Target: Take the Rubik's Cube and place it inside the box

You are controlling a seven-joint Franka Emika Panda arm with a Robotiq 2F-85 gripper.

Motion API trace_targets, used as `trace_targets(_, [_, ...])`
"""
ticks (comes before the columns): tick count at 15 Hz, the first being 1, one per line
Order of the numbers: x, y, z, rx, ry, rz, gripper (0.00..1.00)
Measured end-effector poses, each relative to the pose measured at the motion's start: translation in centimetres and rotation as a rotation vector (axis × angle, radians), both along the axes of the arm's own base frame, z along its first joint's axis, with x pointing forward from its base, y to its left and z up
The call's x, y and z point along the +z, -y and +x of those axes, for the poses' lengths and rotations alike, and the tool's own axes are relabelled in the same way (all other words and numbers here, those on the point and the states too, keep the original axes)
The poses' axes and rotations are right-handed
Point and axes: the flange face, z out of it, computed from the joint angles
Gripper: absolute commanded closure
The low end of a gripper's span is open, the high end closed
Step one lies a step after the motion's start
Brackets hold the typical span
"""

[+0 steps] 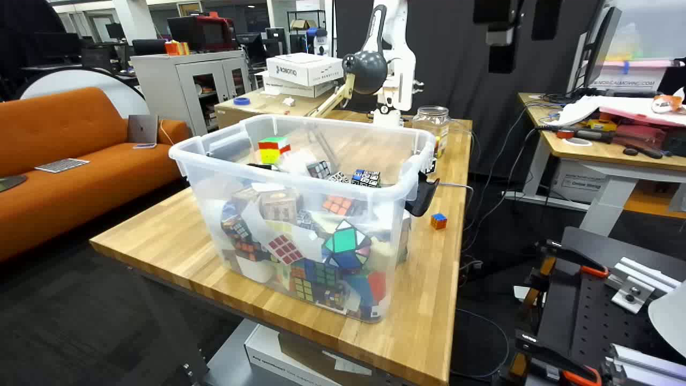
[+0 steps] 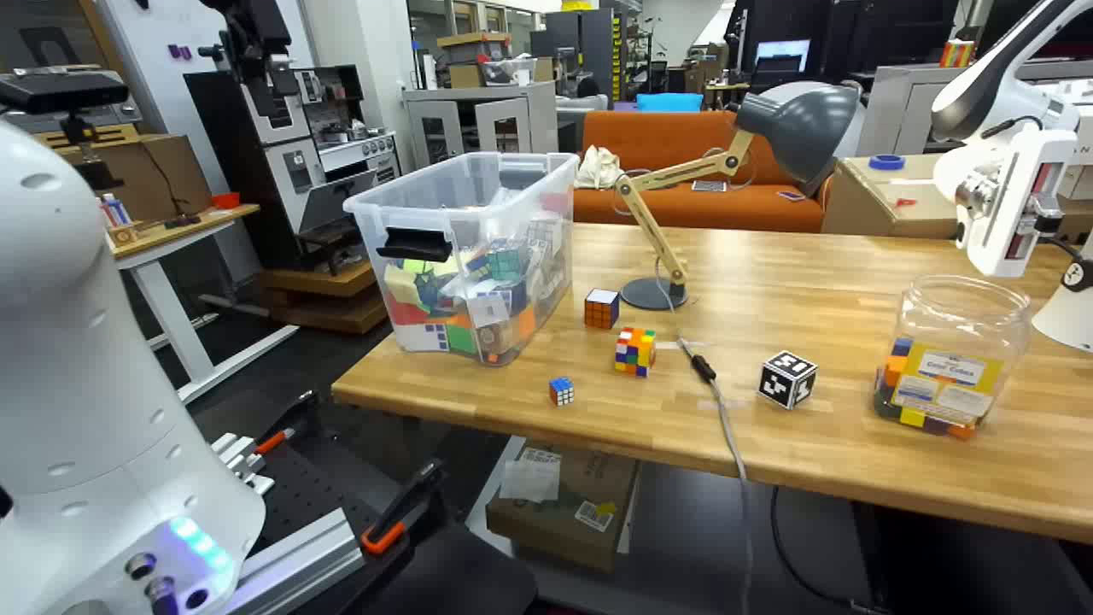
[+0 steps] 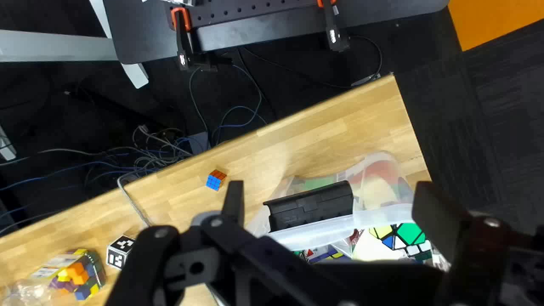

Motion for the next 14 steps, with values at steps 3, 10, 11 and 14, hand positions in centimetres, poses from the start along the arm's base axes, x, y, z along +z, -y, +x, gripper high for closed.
trace_targets(3, [0.0,0.0,0.0,0.000,0.000,0.000,0.00])
trace_targets(10, [0.0,0.2,0.1,-0.007,0.003,0.000,0.00])
trace_targets(11, [0.1,0.4,0.2,-0.019,0.006,0.002,0.00])
trace_targets(14, [0.4,2.0,1.0,-0.082,0.020,0.013,0.00])
